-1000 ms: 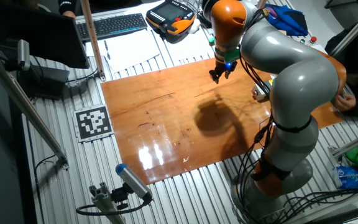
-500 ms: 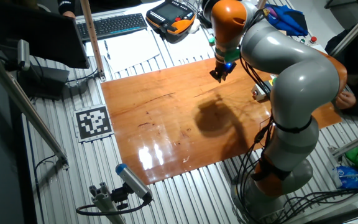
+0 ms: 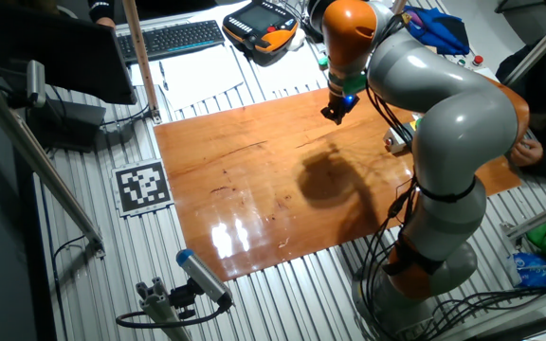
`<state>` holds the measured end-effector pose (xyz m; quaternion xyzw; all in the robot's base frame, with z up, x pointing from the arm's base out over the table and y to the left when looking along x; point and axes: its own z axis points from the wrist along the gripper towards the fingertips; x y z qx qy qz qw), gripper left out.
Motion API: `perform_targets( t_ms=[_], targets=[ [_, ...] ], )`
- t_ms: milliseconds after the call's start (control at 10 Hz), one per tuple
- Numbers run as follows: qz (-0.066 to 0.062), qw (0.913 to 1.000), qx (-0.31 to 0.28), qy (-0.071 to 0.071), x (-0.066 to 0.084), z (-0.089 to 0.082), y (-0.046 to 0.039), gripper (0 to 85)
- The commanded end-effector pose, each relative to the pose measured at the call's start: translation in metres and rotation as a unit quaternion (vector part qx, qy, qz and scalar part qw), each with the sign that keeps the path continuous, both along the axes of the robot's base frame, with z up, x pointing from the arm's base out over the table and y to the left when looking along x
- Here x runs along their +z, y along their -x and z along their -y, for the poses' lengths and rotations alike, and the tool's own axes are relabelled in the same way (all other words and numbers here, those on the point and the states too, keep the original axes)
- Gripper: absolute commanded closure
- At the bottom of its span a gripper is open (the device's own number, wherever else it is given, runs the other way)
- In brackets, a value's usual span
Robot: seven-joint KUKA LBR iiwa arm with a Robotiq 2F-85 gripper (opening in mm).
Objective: Press the button horizontally
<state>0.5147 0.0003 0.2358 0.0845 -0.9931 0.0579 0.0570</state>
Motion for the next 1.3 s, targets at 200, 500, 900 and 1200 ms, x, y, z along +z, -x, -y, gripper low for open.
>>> perform_targets(
  t_ms=[200,500,900,1200],
  targets=[
    [0.025,0.9995,0.013,-0.017,0.0000,-0.0001,0.0000,85.0],
    [0.036,0.9938,-0.038,-0.098,0.0000,-0.0001,0.0000,85.0],
    [0.015,0.9946,-0.078,-0.066,0.0000,-0.0001,0.0000,85.0],
    [0.024,0.9971,-0.069,-0.022,0.0000,-0.0001,0.0000,85.0]
  ],
)
